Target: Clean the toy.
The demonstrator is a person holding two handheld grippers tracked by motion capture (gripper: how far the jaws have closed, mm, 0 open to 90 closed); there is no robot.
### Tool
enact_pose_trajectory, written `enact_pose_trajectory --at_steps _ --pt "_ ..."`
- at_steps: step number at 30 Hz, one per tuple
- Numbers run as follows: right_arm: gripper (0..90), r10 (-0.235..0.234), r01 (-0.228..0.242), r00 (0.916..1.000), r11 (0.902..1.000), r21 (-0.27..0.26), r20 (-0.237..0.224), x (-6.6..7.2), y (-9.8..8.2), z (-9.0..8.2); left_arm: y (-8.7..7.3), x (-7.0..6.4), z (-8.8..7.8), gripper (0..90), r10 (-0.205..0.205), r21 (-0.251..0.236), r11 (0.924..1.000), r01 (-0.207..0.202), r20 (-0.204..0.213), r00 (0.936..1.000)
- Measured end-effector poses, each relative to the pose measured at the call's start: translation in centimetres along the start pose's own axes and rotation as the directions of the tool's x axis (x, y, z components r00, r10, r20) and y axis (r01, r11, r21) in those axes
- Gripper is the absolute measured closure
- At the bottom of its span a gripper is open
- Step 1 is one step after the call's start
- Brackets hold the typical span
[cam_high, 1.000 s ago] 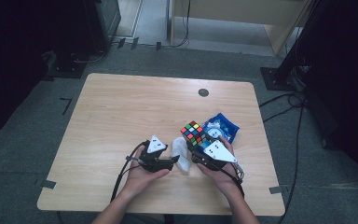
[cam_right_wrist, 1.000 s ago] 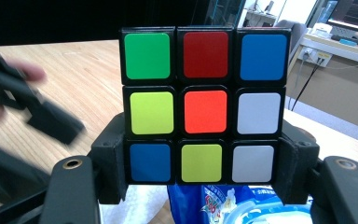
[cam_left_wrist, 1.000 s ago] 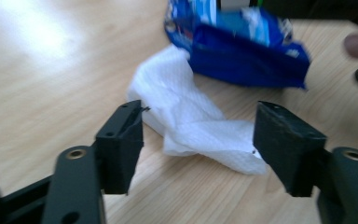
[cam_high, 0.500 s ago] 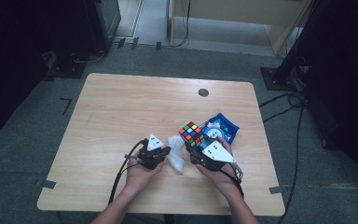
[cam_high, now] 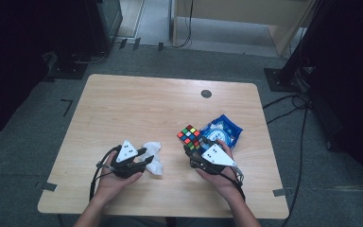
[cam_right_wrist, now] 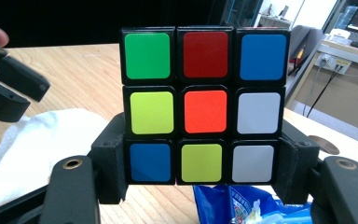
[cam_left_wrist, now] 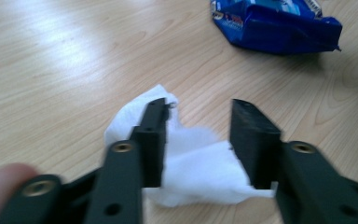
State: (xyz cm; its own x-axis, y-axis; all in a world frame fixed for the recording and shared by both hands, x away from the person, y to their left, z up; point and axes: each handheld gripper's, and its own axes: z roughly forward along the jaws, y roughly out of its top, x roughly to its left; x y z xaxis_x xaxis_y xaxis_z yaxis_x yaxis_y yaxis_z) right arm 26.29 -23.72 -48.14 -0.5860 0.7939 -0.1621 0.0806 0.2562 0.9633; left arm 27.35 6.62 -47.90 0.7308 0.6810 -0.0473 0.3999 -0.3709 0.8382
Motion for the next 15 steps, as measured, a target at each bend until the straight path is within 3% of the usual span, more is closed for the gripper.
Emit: enact_pose_trajectory --at_steps 2,5,9,11,12,15 --pt "34.3 -0.004 0.004 1.0 1.0 -0.003 -0.004 -0.1 0.0 0.0 -0.1 0.4 0.4 43.7 0.007 0.017 0.9998 -0.006 -0.023 0.9997" --pt "34.3 0.0 0.0 1.0 1.0 0.002 -0.01 -0.1 -0.1 0.0 -0.6 0.9 1.7 38.7 -0.008 0.093 0.9956 0.012 -0.043 0.9991" --pt "34.3 -0.006 0.006 0.9998 0.9999 0.01 -0.02 0.2 -0.3 0.2 -1.3 0.5 3.4 40.2 0.005 0.17 0.9853 0.008 -0.079 0.9968" --pt "34.3 -0.011 0.011 0.9996 0.9999 0.01 -0.026 0.3 -0.3 0.2 -1.5 0.5 3.9 47.8 0.018 0.198 0.9802 0.006 -0.117 0.993" --pt "34.3 -0.011 0.011 0.9996 0.9999 0.01 -0.027 0.4 -0.2 0.2 -1.5 0.6 3.8 51.1 0.003 0.194 0.9809 0.017 -0.103 0.9947" --pt "34.3 -0.012 0.013 0.9994 0.9999 0.01 -0.032 0.5 -0.3 0.3 -1.6 0.6 3.6 73.2 0.008 0.19 0.9817 0.01 -0.096 0.9953"
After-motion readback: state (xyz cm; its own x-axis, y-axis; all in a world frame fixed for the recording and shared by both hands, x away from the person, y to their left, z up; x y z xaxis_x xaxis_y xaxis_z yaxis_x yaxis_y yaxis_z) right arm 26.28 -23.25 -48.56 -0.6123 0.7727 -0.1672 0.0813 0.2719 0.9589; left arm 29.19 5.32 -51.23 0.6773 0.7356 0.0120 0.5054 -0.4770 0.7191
